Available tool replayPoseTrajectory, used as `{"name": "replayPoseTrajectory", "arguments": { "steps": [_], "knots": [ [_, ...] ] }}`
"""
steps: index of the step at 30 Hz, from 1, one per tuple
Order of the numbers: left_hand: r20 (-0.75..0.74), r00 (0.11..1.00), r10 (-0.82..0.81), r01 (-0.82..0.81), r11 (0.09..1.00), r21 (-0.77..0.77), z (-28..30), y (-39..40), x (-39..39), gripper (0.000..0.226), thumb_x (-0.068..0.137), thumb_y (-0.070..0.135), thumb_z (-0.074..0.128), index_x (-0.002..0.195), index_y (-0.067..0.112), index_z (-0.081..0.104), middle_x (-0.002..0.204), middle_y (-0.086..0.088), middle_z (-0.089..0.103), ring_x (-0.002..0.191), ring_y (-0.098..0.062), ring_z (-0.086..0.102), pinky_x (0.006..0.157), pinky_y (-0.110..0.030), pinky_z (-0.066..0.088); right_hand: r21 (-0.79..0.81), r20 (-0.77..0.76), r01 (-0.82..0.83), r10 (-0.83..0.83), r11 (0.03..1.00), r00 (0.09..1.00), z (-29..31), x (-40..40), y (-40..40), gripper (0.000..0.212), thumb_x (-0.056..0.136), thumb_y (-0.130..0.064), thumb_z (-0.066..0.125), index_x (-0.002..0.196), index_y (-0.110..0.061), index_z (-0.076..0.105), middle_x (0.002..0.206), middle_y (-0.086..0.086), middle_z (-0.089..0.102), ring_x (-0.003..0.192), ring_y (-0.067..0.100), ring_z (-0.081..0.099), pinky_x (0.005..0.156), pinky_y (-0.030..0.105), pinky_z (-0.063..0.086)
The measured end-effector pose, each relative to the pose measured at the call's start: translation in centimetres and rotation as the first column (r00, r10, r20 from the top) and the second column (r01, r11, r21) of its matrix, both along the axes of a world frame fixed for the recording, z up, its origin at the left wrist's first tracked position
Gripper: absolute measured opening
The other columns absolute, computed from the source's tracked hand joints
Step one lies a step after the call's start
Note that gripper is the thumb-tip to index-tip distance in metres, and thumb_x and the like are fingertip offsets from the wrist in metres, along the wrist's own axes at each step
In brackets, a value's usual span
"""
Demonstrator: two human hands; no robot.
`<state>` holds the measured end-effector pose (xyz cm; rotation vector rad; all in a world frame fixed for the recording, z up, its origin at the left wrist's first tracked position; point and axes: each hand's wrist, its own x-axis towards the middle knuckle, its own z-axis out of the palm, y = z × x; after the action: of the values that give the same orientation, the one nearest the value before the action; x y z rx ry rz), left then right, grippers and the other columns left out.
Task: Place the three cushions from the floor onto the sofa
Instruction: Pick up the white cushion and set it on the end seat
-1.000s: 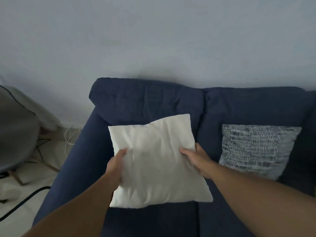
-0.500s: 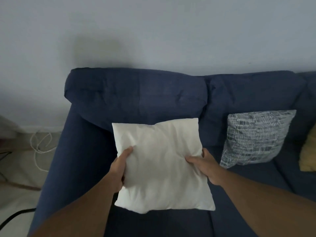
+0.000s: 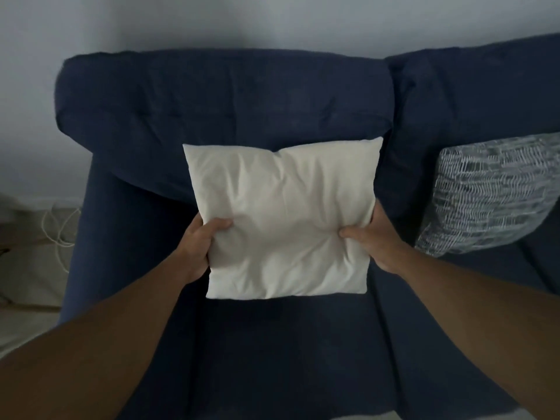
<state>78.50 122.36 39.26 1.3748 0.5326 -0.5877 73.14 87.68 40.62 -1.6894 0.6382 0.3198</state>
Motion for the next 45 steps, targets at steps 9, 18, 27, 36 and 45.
{"name": "replayPoseTrajectory", "arguments": {
  "steps": [9,18,27,36,45],
  "knots": [
    [0.044,0.999,0.019,-0.021,0.999,0.048,-3.4,-1.6,4.5,0.073,0.079,0.053,0.084,0.144,0.028,0.061,0.134,-0.001,0.074,0.126,-0.03,0.068,0.104,-0.054,0.055,0.169,0.034,0.156,-0.164,0.973,0.986,-4.4,4.0,-0.1,0.048,0.093,-0.047,0.078,0.135,-0.044,0.053,0.13,-0.016,0.067,0.119,0.011,0.065,0.102,0.044,0.054],
    [0.294,0.951,0.094,-0.173,0.951,0.256,-1.6,-1.3,9.2,0.005,0.103,0.038,0.067,0.107,0.036,0.07,0.124,0.009,0.072,0.121,-0.019,0.069,0.101,-0.047,0.059,-0.002,0.168,0.109,-0.108,0.994,0.98,-3.4,7.7,-2.6,0.012,0.103,-0.046,0.067,0.112,-0.04,0.064,0.121,-0.011,0.071,0.11,0.008,0.069,0.097,0.033,0.057],
    [0.412,0.91,0.051,-0.22,0.901,0.374,-0.3,-0.9,10.9,0.013,0.104,0.04,0.064,0.097,0.031,0.07,0.101,0.009,0.069,0.099,-0.015,0.064,0.098,-0.054,0.061,-0.19,0.234,0.186,-0.14,0.964,0.962,-2.9,11.8,-5.7,0.014,0.105,-0.024,0.064,0.092,-0.026,0.067,0.097,0.005,0.065,0.089,0.018,0.062,0.093,0.054,0.062],
    [0.397,0.892,0.214,-0.335,0.904,0.265,-1.1,-1.2,10.3,0.018,0.107,0.044,0.058,0.097,0.03,0.066,0.098,0.011,0.067,0.095,-0.014,0.064,0.086,-0.042,0.061,-0.166,0.347,0.148,-0.083,0.975,0.934,-2.6,10.6,-5.6,0.007,0.101,-0.035,0.067,0.094,-0.034,0.069,0.099,0.001,0.072,0.092,0.018,0.069,0.091,0.059,0.061],
    [0.385,0.912,0.141,-0.297,0.875,0.383,1.2,-0.3,11.9,0.019,0.107,0.041,0.06,0.09,0.033,0.064,0.103,0.011,0.066,0.103,-0.013,0.065,0.093,-0.048,0.064,-0.137,0.428,0.21,-0.133,0.968,0.894,-1.2,11.4,-5.5,0.017,0.1,-0.04,0.067,0.084,-0.033,0.068,0.092,-0.005,0.067,0.089,0.012,0.063,0.091,0.06,0.06]
  ]
}}
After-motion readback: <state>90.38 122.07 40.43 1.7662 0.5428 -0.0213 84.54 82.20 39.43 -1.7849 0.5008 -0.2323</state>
